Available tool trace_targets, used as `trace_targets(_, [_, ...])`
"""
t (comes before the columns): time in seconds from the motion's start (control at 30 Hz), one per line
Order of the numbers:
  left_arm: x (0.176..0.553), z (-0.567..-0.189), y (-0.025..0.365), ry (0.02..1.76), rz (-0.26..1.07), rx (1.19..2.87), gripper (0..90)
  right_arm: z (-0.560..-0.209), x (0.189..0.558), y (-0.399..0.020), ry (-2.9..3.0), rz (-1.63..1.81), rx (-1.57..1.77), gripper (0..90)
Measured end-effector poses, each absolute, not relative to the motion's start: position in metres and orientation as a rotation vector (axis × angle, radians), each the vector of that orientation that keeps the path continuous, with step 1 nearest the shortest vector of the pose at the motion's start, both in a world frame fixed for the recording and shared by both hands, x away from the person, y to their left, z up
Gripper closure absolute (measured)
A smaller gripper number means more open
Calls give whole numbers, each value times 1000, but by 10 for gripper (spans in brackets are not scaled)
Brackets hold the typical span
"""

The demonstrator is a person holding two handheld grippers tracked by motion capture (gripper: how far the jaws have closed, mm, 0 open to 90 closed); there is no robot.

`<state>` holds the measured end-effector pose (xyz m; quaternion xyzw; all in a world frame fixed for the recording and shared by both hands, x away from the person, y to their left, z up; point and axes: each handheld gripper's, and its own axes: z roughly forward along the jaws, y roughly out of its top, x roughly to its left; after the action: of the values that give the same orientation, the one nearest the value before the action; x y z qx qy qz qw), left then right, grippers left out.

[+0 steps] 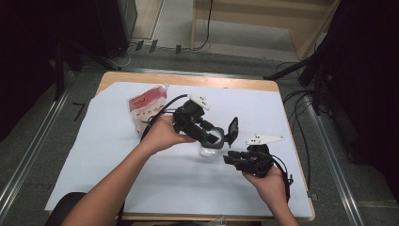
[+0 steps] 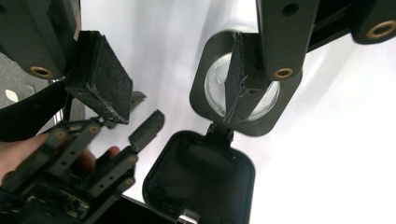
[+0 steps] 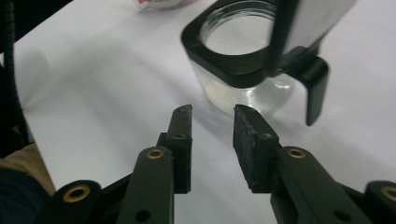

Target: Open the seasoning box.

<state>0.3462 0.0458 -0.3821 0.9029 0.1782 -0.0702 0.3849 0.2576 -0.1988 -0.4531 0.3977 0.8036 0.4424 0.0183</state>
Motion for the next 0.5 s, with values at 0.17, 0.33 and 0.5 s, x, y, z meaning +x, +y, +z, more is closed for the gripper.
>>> trace_targets(0.17, [342, -388, 58, 481, -160, 2318, 428, -452, 254, -193, 2512, 1416, 1200, 652])
trace_targets(0.33, [336, -393, 74, 504, -140, 2307, 431, -455, 253, -180, 2551, 1395, 1146, 610])
trace_targets(0.5, [333, -392, 84, 505, -120, 2286, 431, -455, 251, -171, 2568, 1395, 1104, 586])
